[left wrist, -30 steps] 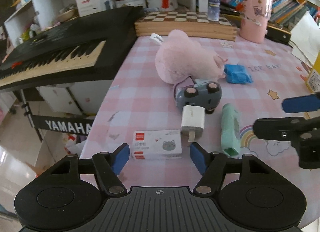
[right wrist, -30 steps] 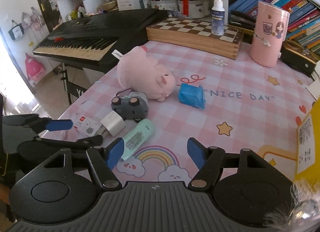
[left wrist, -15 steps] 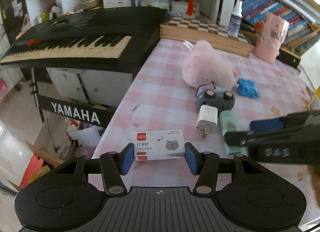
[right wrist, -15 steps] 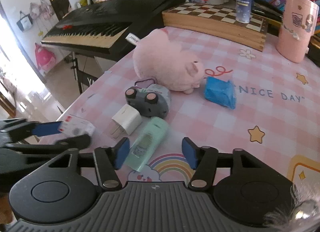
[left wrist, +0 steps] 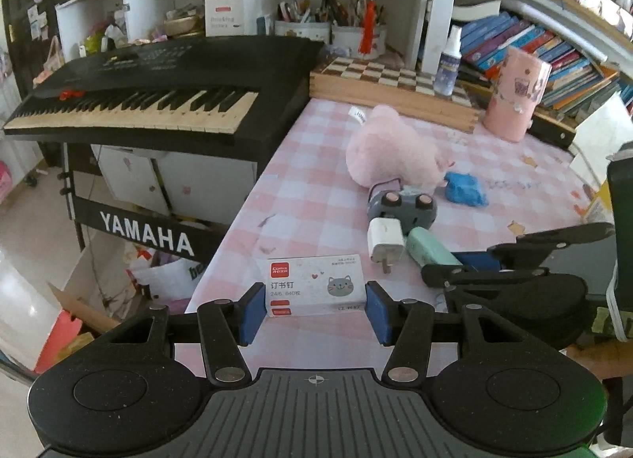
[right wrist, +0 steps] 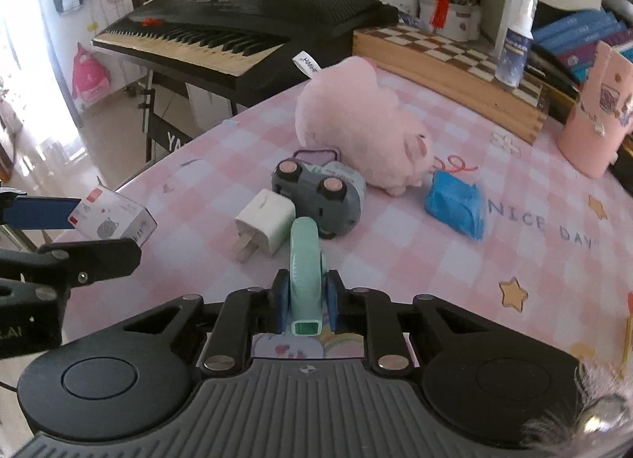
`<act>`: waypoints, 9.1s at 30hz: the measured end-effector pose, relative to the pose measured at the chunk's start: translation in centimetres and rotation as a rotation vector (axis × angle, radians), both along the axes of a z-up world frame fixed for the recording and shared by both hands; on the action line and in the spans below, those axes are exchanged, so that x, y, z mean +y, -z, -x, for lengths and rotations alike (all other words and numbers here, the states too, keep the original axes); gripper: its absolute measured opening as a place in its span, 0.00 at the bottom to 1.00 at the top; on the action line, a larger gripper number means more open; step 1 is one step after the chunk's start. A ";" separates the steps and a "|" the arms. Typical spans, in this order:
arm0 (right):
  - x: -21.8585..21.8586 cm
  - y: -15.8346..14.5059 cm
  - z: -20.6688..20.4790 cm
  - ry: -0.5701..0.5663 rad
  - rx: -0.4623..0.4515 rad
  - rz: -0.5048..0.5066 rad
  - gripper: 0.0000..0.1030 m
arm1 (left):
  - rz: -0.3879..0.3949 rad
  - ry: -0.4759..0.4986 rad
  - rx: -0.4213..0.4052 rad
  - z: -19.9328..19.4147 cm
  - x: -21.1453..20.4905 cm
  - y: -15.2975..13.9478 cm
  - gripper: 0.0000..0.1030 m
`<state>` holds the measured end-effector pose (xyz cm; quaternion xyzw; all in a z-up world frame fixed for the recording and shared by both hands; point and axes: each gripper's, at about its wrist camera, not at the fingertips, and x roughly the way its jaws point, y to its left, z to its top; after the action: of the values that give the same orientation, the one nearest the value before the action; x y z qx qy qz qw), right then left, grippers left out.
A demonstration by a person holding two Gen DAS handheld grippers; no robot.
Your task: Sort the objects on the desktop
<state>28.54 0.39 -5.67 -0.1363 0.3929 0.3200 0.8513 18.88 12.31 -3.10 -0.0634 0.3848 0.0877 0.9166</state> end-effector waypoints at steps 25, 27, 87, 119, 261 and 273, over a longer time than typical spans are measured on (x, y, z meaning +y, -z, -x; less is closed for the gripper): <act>-5.9 -7.8 11.5 0.215 -0.080 -0.116 0.17 | 0.070 0.159 -0.156 9.1 -1.7 -4.3 0.51; -6.3 -8.1 12.7 0.236 -0.080 -0.119 0.17 | 0.076 0.160 -0.162 10.2 -1.8 -4.5 0.51; -30.5 -6.1 24.5 0.846 -0.014 -0.149 0.17 | 0.099 0.776 -0.113 9.7 -26.5 -4.0 0.51; -40.6 -11.3 4.7 0.458 -0.175 -0.103 0.17 | 0.006 0.552 0.009 -5.5 -37.1 -2.8 0.51; -11.3 -4.9 22.5 0.396 -0.103 -0.069 0.61 | 0.018 0.105 -0.081 14.9 -4.5 -1.7 0.83; -9.8 -4.4 15.1 0.383 -0.082 -0.080 0.61 | -0.003 0.087 -0.068 7.9 -3.3 -0.9 0.83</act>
<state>13.44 -9.37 -1.28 -0.0381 0.3638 0.1619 0.9165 10.96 8.97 -2.24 -0.0481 0.3556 0.0464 0.9322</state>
